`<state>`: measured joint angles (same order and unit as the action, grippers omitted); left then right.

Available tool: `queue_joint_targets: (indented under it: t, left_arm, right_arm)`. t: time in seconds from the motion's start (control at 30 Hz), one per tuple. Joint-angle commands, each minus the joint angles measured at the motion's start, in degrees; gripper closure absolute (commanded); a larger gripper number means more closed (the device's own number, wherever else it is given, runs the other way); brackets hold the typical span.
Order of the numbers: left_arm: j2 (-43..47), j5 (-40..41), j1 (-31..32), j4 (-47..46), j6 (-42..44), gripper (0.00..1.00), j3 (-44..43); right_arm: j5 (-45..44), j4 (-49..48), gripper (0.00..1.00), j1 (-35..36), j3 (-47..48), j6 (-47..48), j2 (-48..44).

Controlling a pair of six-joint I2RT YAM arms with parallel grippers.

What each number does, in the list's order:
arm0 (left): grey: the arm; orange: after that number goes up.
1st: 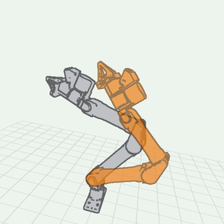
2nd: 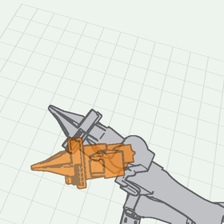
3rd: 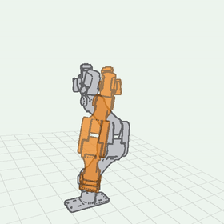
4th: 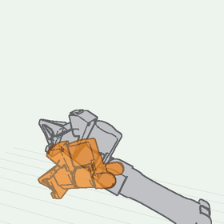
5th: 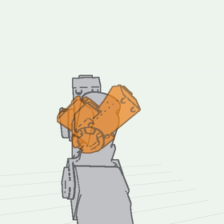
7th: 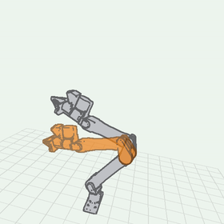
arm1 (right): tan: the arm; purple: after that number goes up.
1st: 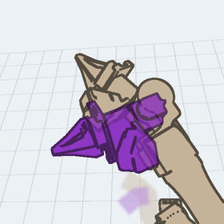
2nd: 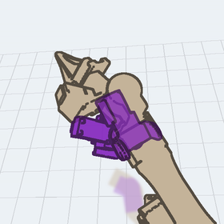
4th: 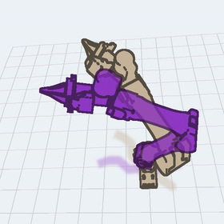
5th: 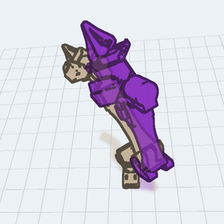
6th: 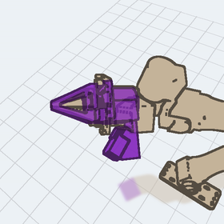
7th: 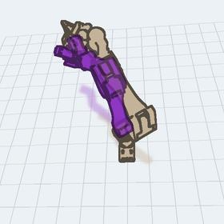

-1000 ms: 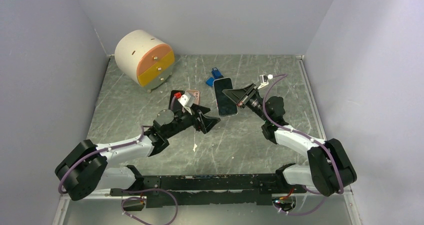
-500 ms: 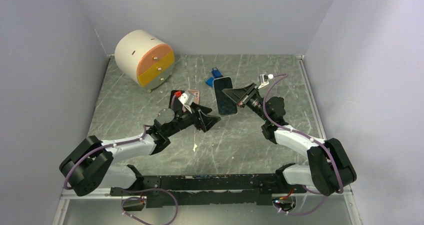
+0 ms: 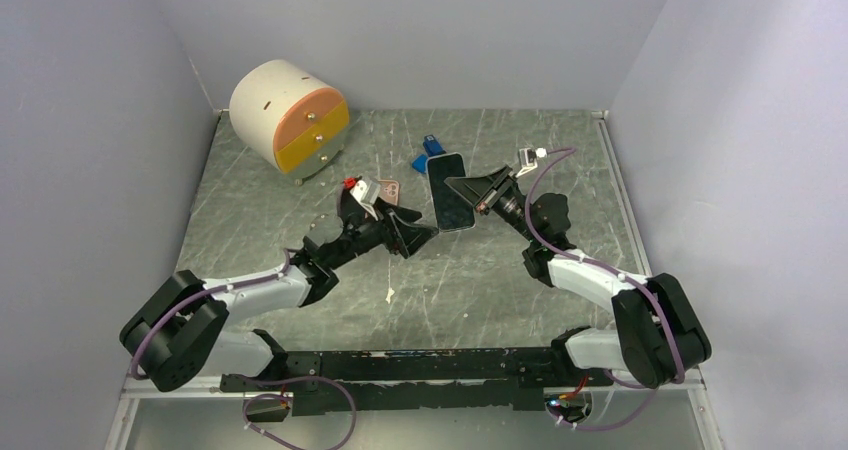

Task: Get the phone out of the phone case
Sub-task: Remove the phone case from the phone.

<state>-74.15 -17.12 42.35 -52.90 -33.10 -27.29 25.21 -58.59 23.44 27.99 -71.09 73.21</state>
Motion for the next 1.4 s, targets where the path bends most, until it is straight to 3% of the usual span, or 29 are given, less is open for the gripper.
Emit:
queue_joint_targets:
  t: [0.0, 0.13, 0.3, 0.47, 0.67, 1.03, 1.37]
  left_arm:
    - [0.1, -1.7, -1.6, -4.2, -3.2, 0.21, -0.3]
    - [0.6, -2.4, -1.9, -5.3, -3.4, 0.21, 0.4]
    - [5.8, 1.7, -1.6, 5.0, 4.5, 0.18, -0.2]
    - [6.9, 4.6, -1.6, 8.9, 2.6, 0.13, -1.9]
    - [4.0, 6.0, -2.3, 11.4, -6.4, 0.12, -5.1]
    - [1.7, -3.7, -9.0, 4.8, -17.4, 0.25, -6.8]
    - [-2.6, -10.0, -10.9, -0.5, -23.2, 0.37, -7.6]
  right_arm:
    - [1.0, -6.9, 1.0, 0.2, 1.5, -0.6, -0.4]
    - [0.3, -4.4, 1.0, 0.2, 1.5, 1.3, -1.4]
    - [-1.9, 5.7, 1.0, 0.5, 3.0, 5.3, -4.2]
    - [-3.2, 11.8, 1.0, 1.4, 4.7, 8.2, -5.5]
    - [0.9, 5.7, 1.0, 1.6, 4.5, 7.6, -3.2]
    - [9.7, -1.8, 1.0, 2.1, 6.0, 6.0, 2.0]
    - [13.9, -4.9, 1.0, 3.1, 8.4, 4.8, 5.9]
